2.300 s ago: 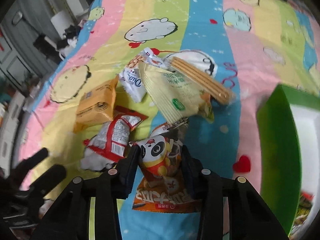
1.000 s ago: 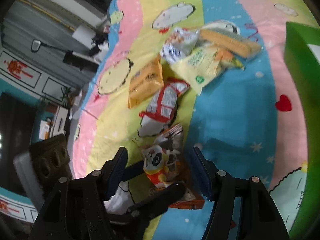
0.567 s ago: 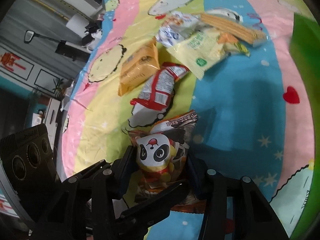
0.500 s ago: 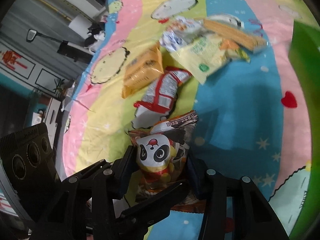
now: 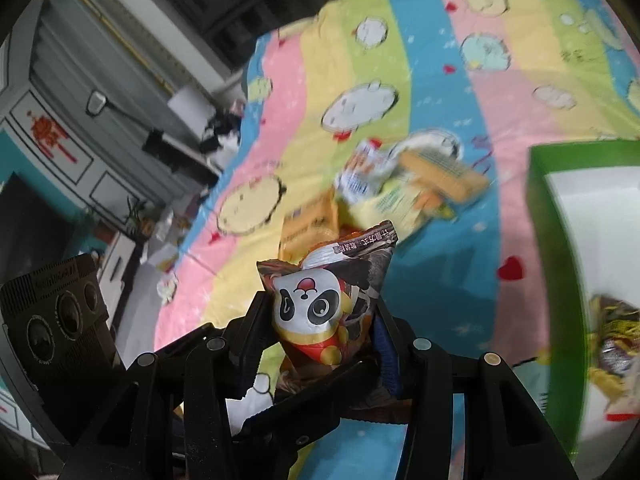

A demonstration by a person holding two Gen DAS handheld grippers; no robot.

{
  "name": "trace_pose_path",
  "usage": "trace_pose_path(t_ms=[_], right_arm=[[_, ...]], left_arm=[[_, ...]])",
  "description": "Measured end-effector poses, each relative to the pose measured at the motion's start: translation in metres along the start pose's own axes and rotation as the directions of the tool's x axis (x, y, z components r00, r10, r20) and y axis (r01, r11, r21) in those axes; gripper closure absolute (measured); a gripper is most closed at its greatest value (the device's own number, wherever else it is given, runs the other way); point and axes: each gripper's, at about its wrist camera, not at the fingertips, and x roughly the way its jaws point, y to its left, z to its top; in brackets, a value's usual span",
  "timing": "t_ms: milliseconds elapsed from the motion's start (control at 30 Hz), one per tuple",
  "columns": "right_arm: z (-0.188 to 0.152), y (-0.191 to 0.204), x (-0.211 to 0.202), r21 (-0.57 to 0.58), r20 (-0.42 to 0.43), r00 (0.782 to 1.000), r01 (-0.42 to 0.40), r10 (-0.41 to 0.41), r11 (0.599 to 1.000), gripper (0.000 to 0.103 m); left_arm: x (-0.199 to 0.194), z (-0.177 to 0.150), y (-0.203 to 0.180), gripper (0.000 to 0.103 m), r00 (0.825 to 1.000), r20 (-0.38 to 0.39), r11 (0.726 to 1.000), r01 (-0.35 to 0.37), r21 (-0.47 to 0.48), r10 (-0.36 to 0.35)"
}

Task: Organize snacks
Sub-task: 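Carry the panda chip bag into the green box and open the right tool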

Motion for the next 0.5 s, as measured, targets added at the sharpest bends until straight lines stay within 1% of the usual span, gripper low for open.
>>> trace_pose_path(t_ms=[133, 267, 367, 500], right_arm=[[0.007, -0.017, -0.031, 0.018, 0.069, 0.998, 0.01, -0.011, 1.0, 0.053], [0.011, -0.044, -0.064, 0.054, 0.136, 0.99, 0.017, -0.024, 0.998, 0.053], [0.013, -0.066, -0.08, 0.095, 0.17, 0.985, 0.022, -0.038, 0.995, 0.053], [0.014, -0.104, -0.097, 0.183, 0.213, 0.976, 0.005, -0.044, 0.983, 0.053]], left_arm=[[0.009, 0.014, -0.03, 0.043, 1.0, 0.018, 0.998, 0.023, 0.06, -0.025], [0.026, 0.025, -0.062, 0.044, 0.999, 0.014, 0.992, 0.037, 0.122, -0.039], [0.042, 0.031, -0.085, 0.044, 0.998, -0.004, 0.986, 0.06, 0.157, -0.06], [0.072, 0.038, -0.11, 0.044, 0.996, -0.041, 0.978, 0.081, 0.192, -0.074]])
